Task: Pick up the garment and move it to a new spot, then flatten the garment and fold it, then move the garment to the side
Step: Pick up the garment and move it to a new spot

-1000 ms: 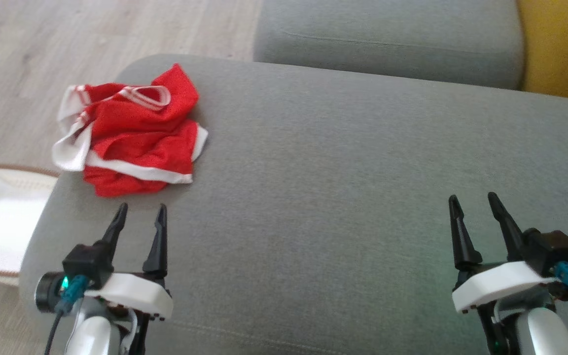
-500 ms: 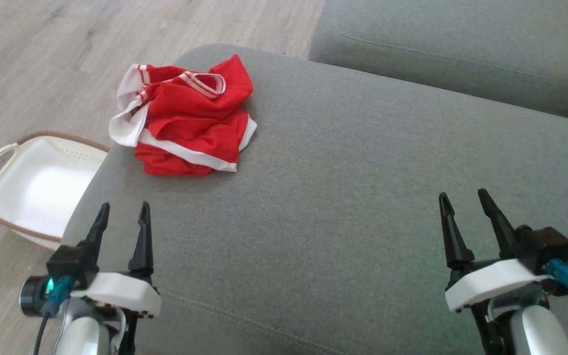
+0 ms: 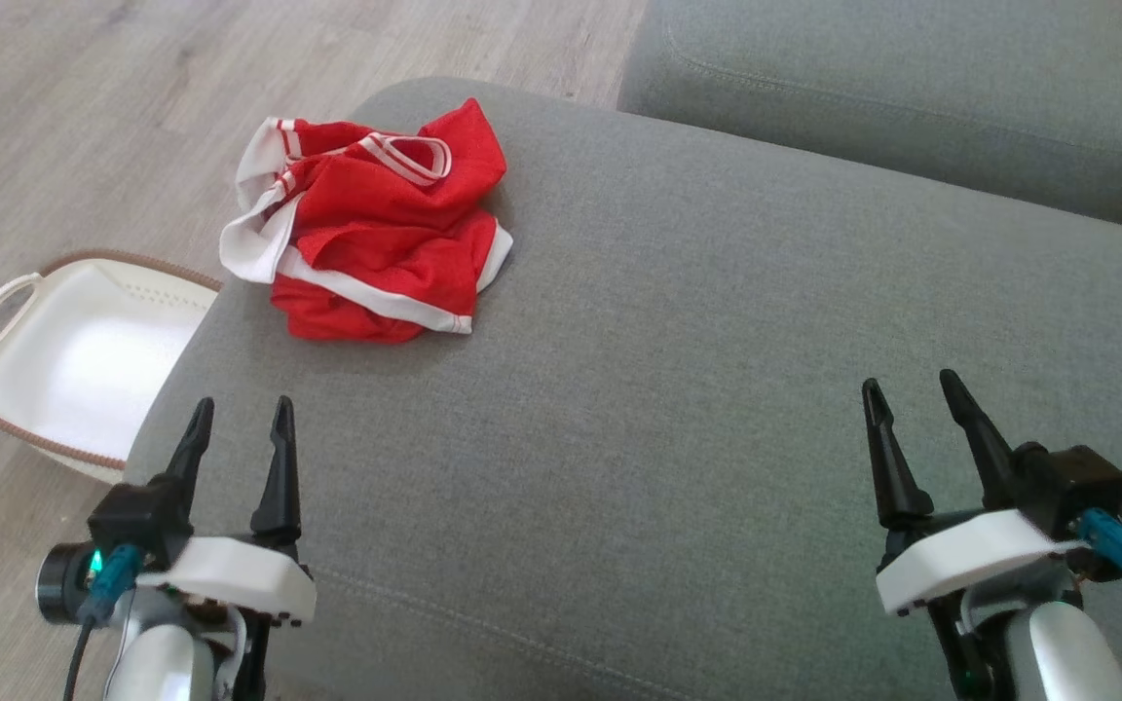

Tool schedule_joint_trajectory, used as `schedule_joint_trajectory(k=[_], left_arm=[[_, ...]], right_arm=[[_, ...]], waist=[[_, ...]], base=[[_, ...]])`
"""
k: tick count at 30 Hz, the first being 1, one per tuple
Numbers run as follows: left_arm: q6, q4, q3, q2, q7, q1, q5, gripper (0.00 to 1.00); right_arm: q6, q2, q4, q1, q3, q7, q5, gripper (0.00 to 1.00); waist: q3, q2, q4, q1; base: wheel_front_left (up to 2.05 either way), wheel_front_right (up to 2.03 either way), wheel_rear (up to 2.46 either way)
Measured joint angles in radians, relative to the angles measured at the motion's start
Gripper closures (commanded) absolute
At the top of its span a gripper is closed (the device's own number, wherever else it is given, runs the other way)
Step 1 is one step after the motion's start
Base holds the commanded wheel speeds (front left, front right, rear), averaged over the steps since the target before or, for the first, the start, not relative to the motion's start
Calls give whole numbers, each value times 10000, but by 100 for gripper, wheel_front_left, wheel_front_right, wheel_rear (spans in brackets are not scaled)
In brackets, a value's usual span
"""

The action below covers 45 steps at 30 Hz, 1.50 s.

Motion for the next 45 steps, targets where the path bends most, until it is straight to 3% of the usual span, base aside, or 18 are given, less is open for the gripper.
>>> schedule_joint_trajectory(k=[11, 20, 30, 40, 41, 42, 43, 45], left_arm=[[0, 84, 198, -35, 0, -782, -194, 0], [-282, 1519, 629, -29, -2, -3359, -815, 0], [-458, 5118, 495, 399, -52, -6334, -1515, 0], [-462, 8121, -222, 752, 199, -8098, -1985, 0], [-491, 8257, -305, 813, 199, -8207, -2077, 51], [-527, 8316, -339, 892, 188, -8281, -2136, 95], [-533, 8364, -349, 961, 153, -8352, -2134, 100], [-533, 8403, -351, 1087, 86, -8468, -2130, 100]], right_arm=[[0, -52, -502, -313, 23, 378, -123, 0], [0, -642, -1423, -1347, 4, 1032, -355, 0], [-2, -951, -1950, -2100, -23, 1494, -533, 0], [0, -993, -2048, -2265, 123, 1570, -531, 0], [0, -993, -2048, -2265, 123, 1570, -531, 0], [-2, -993, -2046, -2265, 123, 1570, -531, 0], [0, -993, -2036, -2265, 115, 1569, -531, 0], [-2, -984, -2013, -2265, 98, 1563, -531, 0]], waist=[[952, 0, -169, 0], [2673, 0, -421, 3], [4372, -1, -488, 4], [4754, 0, -588, 0], [4760, -1, -598, 0], [4765, -1, -608, 1], [4760, -1, -618, 1], [4716, 0, -633, 1]], base=[[0, 0, 0], [0, 0, 0], [0, 0, 0], [0, 0, 0], [0, 0, 0], [0, 0, 0], [0, 0, 0], [0, 0, 0]])
